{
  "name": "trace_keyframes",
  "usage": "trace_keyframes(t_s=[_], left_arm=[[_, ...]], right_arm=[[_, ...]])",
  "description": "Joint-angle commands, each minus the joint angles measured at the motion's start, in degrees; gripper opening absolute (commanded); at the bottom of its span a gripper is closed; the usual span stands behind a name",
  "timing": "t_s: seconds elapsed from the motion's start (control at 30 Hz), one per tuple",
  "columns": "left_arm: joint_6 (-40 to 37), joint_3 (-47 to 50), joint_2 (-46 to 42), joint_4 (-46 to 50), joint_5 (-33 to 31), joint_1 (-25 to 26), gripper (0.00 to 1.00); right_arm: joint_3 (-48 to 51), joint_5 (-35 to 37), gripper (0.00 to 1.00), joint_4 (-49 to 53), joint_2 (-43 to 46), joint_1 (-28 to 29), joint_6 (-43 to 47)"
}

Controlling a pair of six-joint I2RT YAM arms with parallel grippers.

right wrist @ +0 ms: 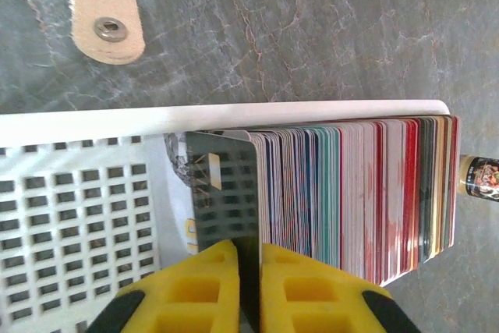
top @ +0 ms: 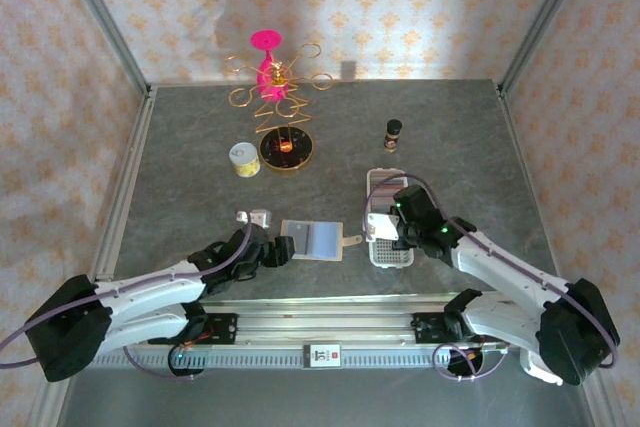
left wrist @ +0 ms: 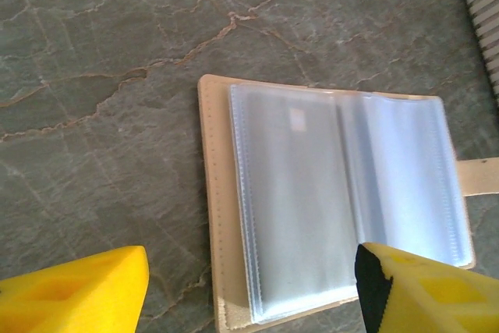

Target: Put the credit cards into the card holder

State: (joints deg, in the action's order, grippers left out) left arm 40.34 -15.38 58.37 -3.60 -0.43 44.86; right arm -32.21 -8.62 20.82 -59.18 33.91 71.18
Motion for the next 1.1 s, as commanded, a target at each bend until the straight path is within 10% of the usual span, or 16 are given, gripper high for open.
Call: trace_keyframes(t_s=[0.0, 0.3, 0.67, 1.07], left_arm=[[-1.8, -3.1, 2.1, 3.1, -2.4, -0.4, 0.73], [-3.8, -7.4, 7.1, 5.2, -2.8, -0.4, 0.74], [-6.2, -12.2, 15.2, 8.1, -2.0, -0.4, 0.7], [-6.4, -15.2, 21.7, 9.0, -1.5, -0.3, 0.6]], right_arm=[[-4.1, -5.1, 0.07, 4.7, 2.6, -0.2, -5.9], [-12.5, -20.0, 0.0, 10.9, 7.9, -0.2, -24.6], [-7.5, -15.9, 0.0, -17.8, 6.6, 0.9, -84.9], [4.4, -2.8, 0.0, -37.2, -5.6, 15.7, -117.4]])
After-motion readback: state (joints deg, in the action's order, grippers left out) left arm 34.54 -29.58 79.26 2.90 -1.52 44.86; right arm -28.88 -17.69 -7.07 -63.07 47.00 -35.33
